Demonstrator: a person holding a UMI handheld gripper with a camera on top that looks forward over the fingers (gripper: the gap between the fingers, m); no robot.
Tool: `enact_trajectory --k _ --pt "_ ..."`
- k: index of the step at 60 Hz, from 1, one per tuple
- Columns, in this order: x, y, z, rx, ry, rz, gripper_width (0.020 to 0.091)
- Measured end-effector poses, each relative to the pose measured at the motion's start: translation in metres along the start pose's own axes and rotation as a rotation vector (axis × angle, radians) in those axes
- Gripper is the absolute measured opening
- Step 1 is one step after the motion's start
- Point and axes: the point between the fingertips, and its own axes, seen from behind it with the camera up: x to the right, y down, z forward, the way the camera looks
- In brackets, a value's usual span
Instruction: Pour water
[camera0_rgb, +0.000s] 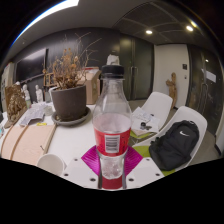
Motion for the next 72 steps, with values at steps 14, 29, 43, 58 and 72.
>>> enact_trajectory --k 14,29,43,58,72 --pt "-0.005 0.025 0.011 -0.004 -0.012 0.017 0.0291" --pt "0.001 0.032 0.000 -0.065 0.029 0.090 0.0718" --pt "-0.012 0.023 -0.075 -0.136 0.089 0.121 0.0855" --pt "-0.096 0.009 -0.204 -0.183 0.071 0.007 0.0857" --pt "-0.170 0.001 -0.299 -0.158 0.049 -0.071 0.0856"
